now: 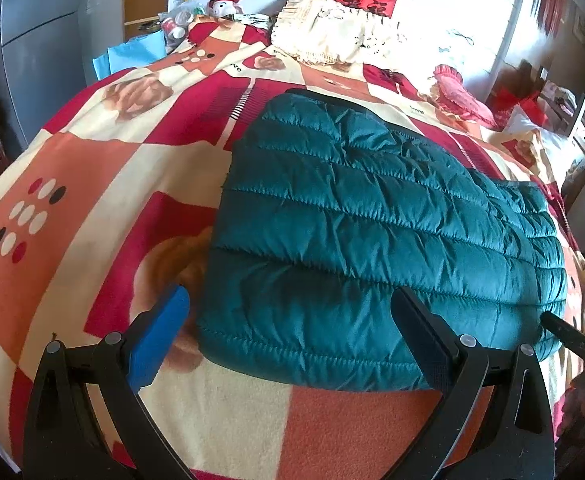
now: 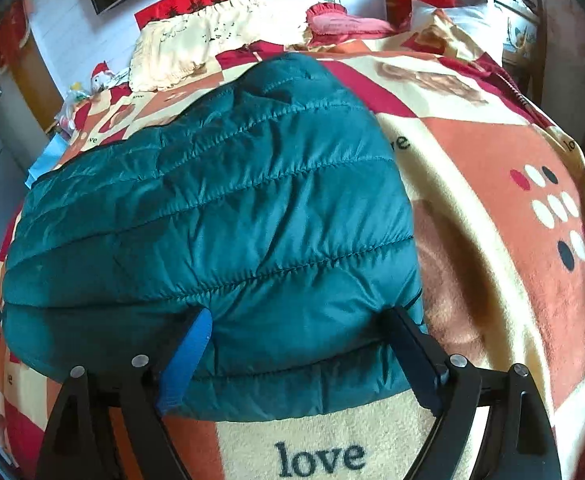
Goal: Fold large clothes
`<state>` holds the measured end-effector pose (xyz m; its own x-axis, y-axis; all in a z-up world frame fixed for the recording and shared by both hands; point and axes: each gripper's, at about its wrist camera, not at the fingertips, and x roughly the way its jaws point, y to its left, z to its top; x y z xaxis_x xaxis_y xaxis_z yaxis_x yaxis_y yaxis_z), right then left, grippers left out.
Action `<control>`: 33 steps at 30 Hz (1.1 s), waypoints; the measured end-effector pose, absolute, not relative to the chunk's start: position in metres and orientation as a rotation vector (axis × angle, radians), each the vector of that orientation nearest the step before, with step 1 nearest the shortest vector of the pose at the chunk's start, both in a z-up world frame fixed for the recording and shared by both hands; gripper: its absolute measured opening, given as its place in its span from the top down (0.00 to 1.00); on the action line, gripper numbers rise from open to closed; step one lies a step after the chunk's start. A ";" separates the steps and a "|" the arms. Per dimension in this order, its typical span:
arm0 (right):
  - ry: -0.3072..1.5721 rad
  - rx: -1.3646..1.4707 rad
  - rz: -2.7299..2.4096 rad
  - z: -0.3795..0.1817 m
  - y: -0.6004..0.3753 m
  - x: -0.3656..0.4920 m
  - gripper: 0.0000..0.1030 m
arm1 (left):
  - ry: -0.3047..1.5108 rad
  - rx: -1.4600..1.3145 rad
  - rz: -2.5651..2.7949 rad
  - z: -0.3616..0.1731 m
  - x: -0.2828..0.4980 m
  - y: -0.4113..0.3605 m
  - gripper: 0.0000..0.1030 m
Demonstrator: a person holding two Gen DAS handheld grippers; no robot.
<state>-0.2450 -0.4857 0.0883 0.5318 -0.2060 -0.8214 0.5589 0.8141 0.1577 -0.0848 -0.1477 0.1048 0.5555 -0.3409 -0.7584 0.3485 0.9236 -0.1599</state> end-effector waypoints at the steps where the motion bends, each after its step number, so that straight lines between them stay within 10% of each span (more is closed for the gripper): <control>1: 0.899 0.433 -0.462 0.091 -0.486 -0.247 0.16 | 0.897 0.004 -0.406 0.104 -0.084 -0.147 0.01; 33: 0.830 0.666 -0.279 0.074 -0.572 -0.211 0.00 | 1.032 -0.133 -0.584 0.072 -0.011 -0.158 0.01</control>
<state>-0.2111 -0.5721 0.0738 0.6534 0.0233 -0.7566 0.4760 0.7645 0.4346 -0.0112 -0.1582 0.0715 0.3767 -0.5161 -0.7692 0.3942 0.8408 -0.3711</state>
